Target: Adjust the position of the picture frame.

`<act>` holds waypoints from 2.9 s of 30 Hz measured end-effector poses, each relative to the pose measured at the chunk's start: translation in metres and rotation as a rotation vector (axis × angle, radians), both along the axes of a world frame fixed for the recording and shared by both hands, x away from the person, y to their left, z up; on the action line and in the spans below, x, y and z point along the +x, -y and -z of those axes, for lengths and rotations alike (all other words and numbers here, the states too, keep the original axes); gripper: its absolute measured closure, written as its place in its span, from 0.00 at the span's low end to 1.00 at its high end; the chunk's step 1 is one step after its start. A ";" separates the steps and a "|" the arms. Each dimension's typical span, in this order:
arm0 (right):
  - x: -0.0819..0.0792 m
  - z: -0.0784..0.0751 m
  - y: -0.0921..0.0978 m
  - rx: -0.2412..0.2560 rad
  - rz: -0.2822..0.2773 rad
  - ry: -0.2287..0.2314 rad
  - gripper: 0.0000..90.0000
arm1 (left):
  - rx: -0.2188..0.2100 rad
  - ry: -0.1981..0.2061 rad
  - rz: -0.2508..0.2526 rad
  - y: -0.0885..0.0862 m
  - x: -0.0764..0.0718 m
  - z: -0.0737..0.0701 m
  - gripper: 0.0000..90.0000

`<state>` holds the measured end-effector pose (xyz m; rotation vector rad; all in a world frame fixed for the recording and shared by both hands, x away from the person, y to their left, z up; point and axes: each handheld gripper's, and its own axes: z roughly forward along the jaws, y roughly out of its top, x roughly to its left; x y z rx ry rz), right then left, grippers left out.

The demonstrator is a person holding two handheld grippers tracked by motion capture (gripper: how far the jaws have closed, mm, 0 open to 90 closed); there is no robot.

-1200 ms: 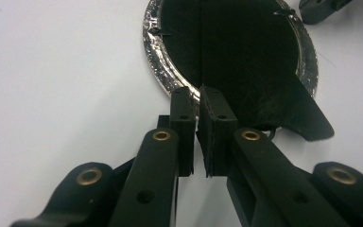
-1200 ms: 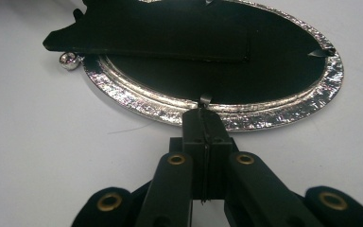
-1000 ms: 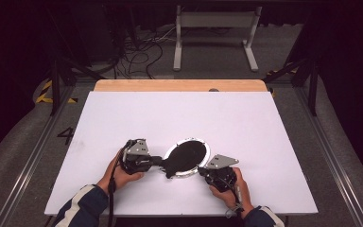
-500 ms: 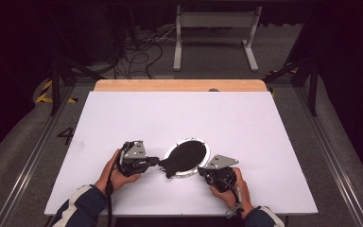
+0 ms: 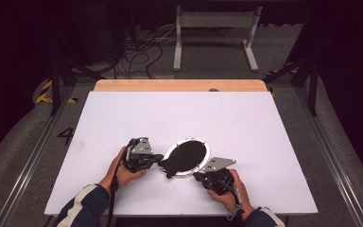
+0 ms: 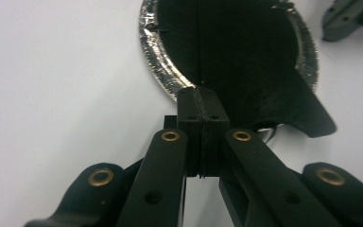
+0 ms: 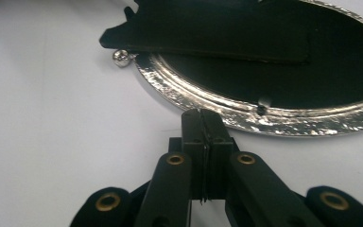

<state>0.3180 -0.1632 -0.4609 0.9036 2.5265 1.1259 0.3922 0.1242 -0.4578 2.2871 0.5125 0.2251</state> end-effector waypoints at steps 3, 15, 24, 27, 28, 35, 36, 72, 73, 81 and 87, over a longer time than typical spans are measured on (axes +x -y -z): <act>0.000 0.001 -0.001 0.009 0.010 0.000 1.00 | 0.003 -0.035 0.007 0.001 0.002 0.005 0.98; -0.002 0.002 -0.006 -0.026 0.038 0.057 1.00 | 0.047 -0.018 0.026 0.007 -0.009 0.002 1.00; 0.009 0.000 0.003 -0.043 0.093 0.066 1.00 | -0.011 -0.070 0.029 0.008 -0.014 0.005 1.00; 0.012 0.000 0.002 -0.051 0.104 0.074 1.00 | -0.023 -0.082 0.027 0.007 -0.014 0.006 1.00; 0.014 0.000 0.003 -0.057 0.116 0.081 1.00 | -0.033 -0.088 0.030 0.007 -0.014 0.007 1.00; 0.025 -0.001 0.003 -0.066 0.155 0.080 1.00 | -0.068 -0.111 0.026 0.007 -0.014 0.009 1.00; 0.027 -0.001 0.003 -0.064 0.168 0.077 1.00 | -0.067 -0.106 0.029 0.008 -0.014 0.009 1.00; 0.033 -0.011 0.041 0.013 0.112 0.028 0.86 | -0.115 0.129 0.034 -0.018 -0.043 -0.018 0.80; 0.032 -0.012 0.044 0.021 0.108 0.025 0.85 | -0.122 0.134 0.031 -0.023 -0.043 -0.017 0.77; 0.020 -0.017 0.062 0.032 0.072 0.015 0.77 | -0.099 0.141 -0.156 -0.076 -0.048 -0.005 0.44; 0.011 -0.016 0.063 0.009 0.020 -0.003 0.75 | -0.096 0.088 -0.235 -0.098 -0.060 0.003 0.26</act>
